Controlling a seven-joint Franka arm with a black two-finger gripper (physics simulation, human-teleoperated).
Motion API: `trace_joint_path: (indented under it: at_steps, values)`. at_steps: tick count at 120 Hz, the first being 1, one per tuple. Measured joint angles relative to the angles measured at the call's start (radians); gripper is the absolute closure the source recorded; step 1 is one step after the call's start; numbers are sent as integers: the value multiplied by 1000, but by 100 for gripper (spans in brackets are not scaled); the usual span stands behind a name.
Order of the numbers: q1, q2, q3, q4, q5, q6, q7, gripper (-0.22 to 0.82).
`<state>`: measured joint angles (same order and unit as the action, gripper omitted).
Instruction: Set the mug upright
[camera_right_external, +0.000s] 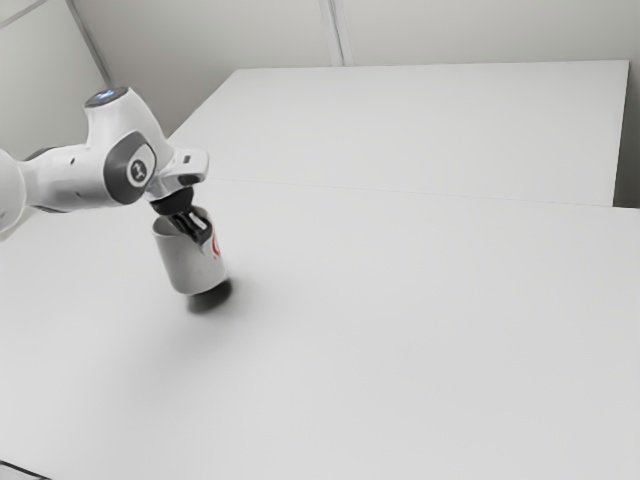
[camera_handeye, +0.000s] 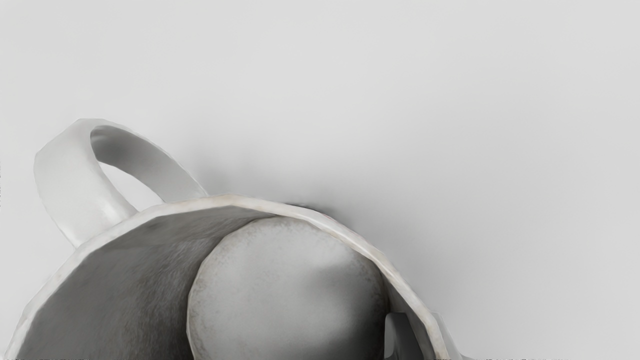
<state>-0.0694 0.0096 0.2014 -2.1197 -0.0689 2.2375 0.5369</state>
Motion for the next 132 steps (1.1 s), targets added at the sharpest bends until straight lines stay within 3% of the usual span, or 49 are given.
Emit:
trace_joint_path:
  at_steps: [26,48,71,84,99,112,132]
  values:
    - [52,-43,-19,-97,27,81,-210,79]
    - [-1,-46,-21,-132,32,121,-343,79]
    - [-50,-45,-20,-152,21,136,-439,39]
    - [-39,-44,-20,-152,15,140,-481,24]
    - [-14,-57,-20,-151,10,141,-521,14]
    - [-3,-138,-12,-117,10,89,-547,9]
    - [-16,-193,-19,168,24,-148,-577,5]
